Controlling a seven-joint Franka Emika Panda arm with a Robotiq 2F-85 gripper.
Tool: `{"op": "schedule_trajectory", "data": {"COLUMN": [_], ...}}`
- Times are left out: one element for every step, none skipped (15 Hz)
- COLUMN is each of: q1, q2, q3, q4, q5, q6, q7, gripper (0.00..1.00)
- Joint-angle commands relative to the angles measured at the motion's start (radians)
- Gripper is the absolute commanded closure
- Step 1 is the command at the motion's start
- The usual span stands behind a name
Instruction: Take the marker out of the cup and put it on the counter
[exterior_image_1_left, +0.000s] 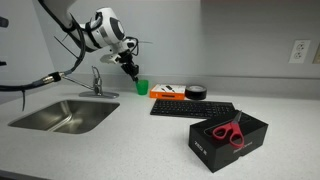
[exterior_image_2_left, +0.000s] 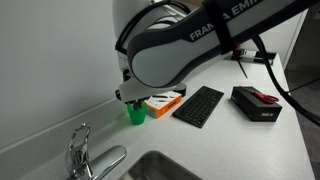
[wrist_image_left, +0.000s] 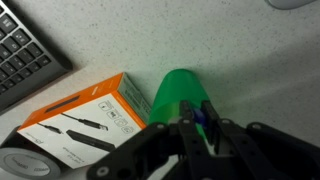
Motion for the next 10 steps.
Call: {"op": "schedule_trajectory", "data": {"q1": [0.004, -0.002, -0.007, -0.022, -0.035, -0.045, -0.062, -0.079, -0.092, -0.109], "q2": [-0.056, -0.092, -0.130, -0.184, -0.235, -0.282, -0.336, -0.380, -0.415, -0.449], "q3": [-0.016, -0.016, -0.014, -0.002, 0.012, 0.023, 0.043, 0.063, 0.078, 0.092], "q4": [-0.014, -0.037, -0.061, -0.102, -0.141, -0.175, -0.225, -0.264, -0.290, -0.323], "q5": [-0.016, -0.015, -0.014, -0.002, 0.008, 0.017, 0.037, 0.067, 0.098, 0.144], "q6": [0.003, 0.007, 0.013, 0.029, 0.044, 0.047, 0.057, 0.048, 0.020, -0.007], "q7": [0.007, -0.005, -0.017, -0.055, -0.097, -0.141, -0.213, -0.295, -0.365, -0.454], "gripper": [0.96, 0.96, 0.96, 0.96, 0.96, 0.96, 0.96, 0.96, 0.96, 0.96]}}
